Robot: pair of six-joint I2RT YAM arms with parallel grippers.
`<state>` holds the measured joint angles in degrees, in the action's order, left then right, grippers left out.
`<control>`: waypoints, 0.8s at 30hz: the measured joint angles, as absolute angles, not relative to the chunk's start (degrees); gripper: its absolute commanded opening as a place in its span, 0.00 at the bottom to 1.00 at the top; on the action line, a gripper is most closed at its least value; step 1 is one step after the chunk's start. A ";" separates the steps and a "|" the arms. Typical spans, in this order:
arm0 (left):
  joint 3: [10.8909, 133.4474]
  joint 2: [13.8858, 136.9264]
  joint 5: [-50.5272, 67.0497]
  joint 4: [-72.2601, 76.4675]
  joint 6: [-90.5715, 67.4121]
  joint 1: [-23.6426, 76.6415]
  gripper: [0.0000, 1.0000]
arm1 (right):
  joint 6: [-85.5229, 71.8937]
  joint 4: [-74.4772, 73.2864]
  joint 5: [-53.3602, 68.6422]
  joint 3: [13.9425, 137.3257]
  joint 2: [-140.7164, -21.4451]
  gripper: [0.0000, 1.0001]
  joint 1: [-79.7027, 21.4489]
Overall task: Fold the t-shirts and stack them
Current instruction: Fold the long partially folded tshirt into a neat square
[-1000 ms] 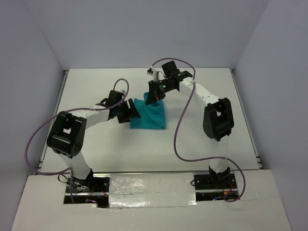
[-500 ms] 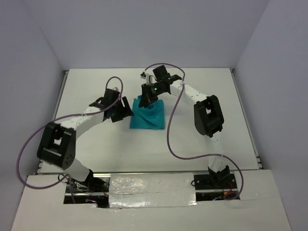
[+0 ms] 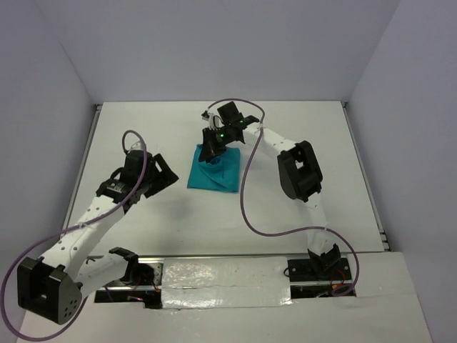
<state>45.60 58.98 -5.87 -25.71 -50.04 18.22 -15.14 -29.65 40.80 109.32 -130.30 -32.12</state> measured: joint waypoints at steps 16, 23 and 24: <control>42.74 51.03 -7.66 -33.10 -54.30 18.17 0.80 | -17.67 -28.14 40.86 111.53 -133.49 0.63 -33.93; 42.74 50.98 -7.70 -33.17 -54.30 18.17 0.80 | -17.67 -27.31 43.05 111.55 -133.12 0.73 -34.28; 42.74 51.00 -7.73 -33.17 -54.28 18.17 0.80 | -17.56 -27.20 43.57 111.53 -132.88 0.73 -34.37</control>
